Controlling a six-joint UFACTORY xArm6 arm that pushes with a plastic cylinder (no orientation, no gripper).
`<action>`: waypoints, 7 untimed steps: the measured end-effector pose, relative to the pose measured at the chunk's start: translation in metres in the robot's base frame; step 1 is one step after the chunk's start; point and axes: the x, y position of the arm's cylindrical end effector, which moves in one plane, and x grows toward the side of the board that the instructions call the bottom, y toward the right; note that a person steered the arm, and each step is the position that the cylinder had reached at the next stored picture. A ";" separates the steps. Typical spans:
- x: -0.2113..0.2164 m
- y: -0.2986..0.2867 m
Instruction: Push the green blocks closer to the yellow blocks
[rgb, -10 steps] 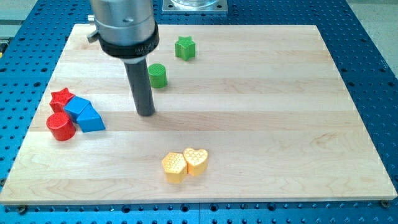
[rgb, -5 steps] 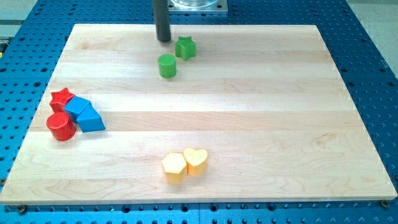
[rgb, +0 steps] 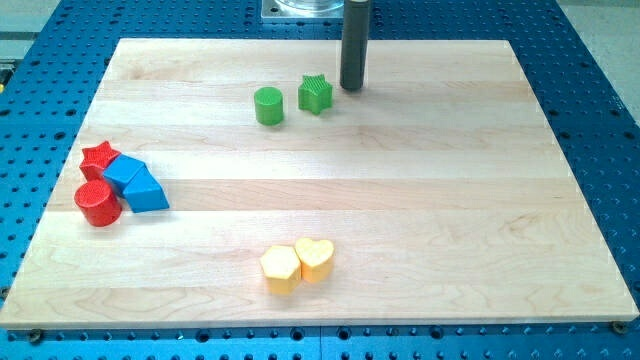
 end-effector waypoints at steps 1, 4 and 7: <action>0.000 -0.038; 0.035 -0.151; 0.058 -0.132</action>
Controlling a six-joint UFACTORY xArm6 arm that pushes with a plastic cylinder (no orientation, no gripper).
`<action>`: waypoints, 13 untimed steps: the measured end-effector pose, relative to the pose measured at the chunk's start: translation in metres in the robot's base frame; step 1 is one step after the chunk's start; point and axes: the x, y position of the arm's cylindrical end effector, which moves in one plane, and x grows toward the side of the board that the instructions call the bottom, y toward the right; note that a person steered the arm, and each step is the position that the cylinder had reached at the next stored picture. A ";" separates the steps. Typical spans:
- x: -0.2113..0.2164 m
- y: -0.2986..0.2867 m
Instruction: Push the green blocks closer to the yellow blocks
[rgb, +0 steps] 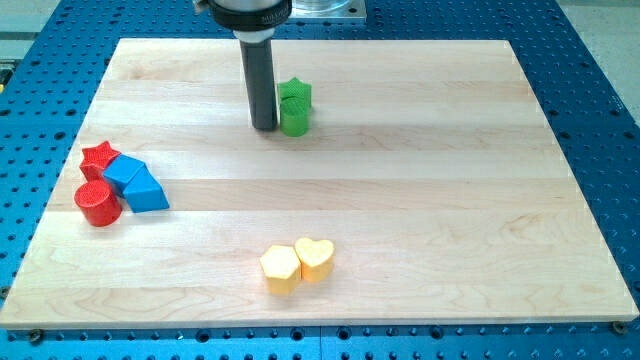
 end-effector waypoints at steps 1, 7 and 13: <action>-0.050 0.008; 0.040 0.081; 0.147 0.058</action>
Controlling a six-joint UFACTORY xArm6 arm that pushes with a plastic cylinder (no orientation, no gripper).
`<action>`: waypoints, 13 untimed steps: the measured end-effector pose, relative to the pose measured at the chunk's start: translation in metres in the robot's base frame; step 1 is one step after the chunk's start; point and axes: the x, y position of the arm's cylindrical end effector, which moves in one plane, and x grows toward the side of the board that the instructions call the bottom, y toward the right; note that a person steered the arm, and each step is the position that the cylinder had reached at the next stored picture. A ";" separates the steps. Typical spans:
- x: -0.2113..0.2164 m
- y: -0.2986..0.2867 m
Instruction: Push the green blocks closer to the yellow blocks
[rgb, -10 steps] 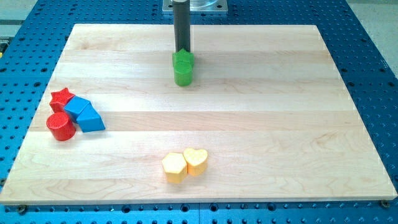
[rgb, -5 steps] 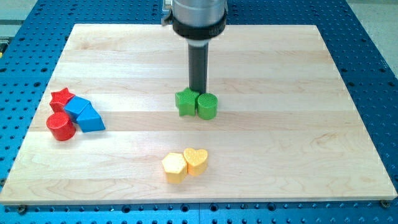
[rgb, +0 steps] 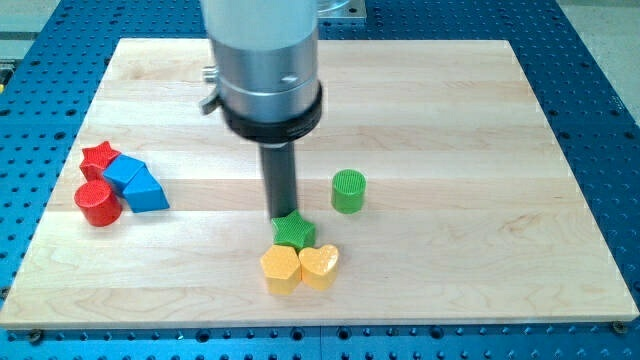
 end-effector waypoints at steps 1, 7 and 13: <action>-0.053 0.086; -0.004 0.136; 0.072 0.074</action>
